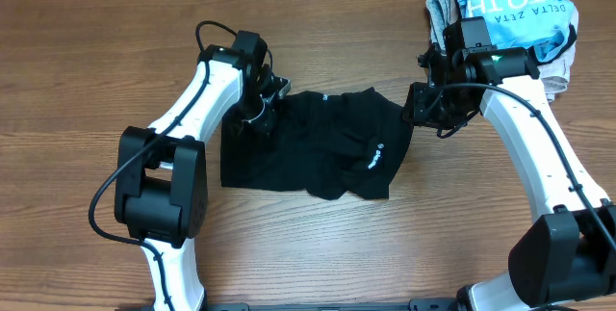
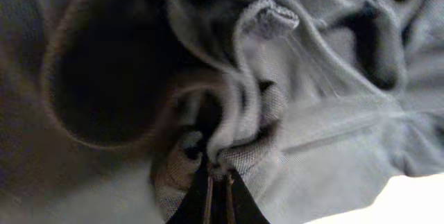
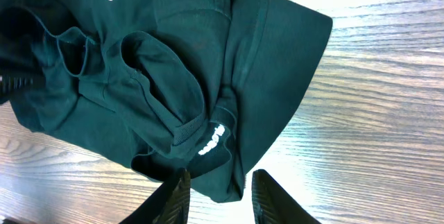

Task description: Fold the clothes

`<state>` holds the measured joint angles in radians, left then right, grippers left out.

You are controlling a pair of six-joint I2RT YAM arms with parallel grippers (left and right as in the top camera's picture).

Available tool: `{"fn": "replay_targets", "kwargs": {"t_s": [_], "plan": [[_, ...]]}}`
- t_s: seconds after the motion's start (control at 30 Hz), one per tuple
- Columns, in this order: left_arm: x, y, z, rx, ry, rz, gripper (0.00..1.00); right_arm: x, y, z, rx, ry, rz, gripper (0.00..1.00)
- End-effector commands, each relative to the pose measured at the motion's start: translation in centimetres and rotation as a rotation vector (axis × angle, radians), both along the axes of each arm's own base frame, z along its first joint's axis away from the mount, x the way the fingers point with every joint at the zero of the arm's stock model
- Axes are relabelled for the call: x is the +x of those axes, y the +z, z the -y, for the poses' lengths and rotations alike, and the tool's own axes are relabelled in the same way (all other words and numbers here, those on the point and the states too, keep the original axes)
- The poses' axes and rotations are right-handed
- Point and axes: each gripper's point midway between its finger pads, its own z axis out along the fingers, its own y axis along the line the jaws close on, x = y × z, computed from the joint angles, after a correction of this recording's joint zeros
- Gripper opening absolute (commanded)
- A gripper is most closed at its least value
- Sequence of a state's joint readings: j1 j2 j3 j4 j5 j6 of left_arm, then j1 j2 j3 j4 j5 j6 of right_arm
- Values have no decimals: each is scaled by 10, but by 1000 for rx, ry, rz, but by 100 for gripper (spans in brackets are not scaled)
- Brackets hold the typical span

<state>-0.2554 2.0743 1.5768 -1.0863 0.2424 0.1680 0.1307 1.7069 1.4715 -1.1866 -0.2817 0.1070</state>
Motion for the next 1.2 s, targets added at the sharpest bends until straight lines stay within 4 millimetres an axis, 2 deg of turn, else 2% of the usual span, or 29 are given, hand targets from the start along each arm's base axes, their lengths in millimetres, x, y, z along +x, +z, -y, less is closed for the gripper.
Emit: {"fn": "replay_targets", "kwargs": {"t_s": [0.0,0.13,0.33,0.37,0.47,0.57,0.67,0.8,1.0,1.17], "plan": [[0,21,24,-99,-24,-16,4,4,10,1,7,2,37,34],[-15,36,43,-165,-44,-76,5,3,10,1,7,2,33,36],[-40,41,70,-198,-58,-158,14,1,10,1,6,2,27,38],[-43,42,74,-199,-70,-161,20,1,9,1,6,2,26,39],[-54,41,88,-191,-116,-168,47,-2,9,1,4,2,12,40],[-60,38,94,-152,-154,-158,83,-10,7,2,0,1,-22,46],[-57,33,84,-67,-166,-127,100,-17,1,2,2,-2,-56,56],[-50,42,68,-26,-139,-127,100,-28,-14,-1,28,-8,-107,62],[-26,80,45,-33,-62,-90,100,-50,-60,-13,115,-38,-186,65],[-6,104,35,-55,-23,-25,100,-66,-88,-20,168,-32,-214,74]]}}
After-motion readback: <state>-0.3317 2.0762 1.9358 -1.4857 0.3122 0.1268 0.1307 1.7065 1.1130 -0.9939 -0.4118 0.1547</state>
